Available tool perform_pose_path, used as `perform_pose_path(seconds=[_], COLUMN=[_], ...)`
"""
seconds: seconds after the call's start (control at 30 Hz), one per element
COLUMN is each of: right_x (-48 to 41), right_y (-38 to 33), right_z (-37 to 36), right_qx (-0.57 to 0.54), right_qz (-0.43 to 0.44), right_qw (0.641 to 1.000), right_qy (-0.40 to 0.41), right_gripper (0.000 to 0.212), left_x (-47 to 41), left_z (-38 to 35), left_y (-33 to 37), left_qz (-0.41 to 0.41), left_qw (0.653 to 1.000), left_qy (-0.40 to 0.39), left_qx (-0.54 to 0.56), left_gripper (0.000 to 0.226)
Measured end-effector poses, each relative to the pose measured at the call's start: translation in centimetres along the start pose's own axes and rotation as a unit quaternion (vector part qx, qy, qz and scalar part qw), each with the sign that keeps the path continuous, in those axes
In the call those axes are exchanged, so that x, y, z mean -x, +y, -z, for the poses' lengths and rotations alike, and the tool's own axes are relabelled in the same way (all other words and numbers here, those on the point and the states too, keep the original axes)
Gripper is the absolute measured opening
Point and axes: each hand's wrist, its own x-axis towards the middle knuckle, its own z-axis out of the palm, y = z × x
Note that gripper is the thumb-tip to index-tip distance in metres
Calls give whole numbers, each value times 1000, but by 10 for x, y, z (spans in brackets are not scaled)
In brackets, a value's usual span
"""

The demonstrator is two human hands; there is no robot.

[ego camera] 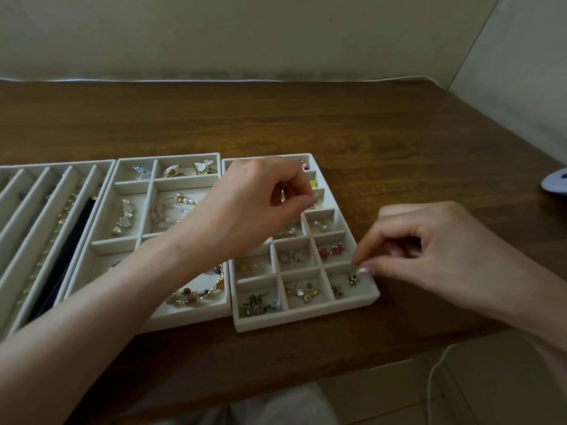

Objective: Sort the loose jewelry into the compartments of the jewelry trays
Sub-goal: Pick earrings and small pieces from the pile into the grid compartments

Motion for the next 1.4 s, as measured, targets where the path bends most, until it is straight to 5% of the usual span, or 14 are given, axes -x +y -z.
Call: perform_pose_path(seconds=[0.6, 0.77, 1.17, 1.4], right_x=[-5, -8, -8, -6], right_y=[-10, -13, -1, -3], right_z=[-8, -4, 8, -1], right_qx=[135, 202, 136, 116], right_qz=[47, 96, 80, 53], right_qw=[989, 969, 987, 991], right_qy=[-42, -102, -23, -51], right_gripper=[4, 18, 17, 20], left_x=[0, 0, 0, -1], left_z=[0, 1, 0, 1], left_y=[-1, -1, -1, -2], left_qz=[6, 7, 8, 9], left_qw=[1000, 1000, 1000, 1000], left_qy=[-1, -3, -4, 1], left_qx=[0, -1, -3, -2], left_gripper=[4, 4, 9, 8])
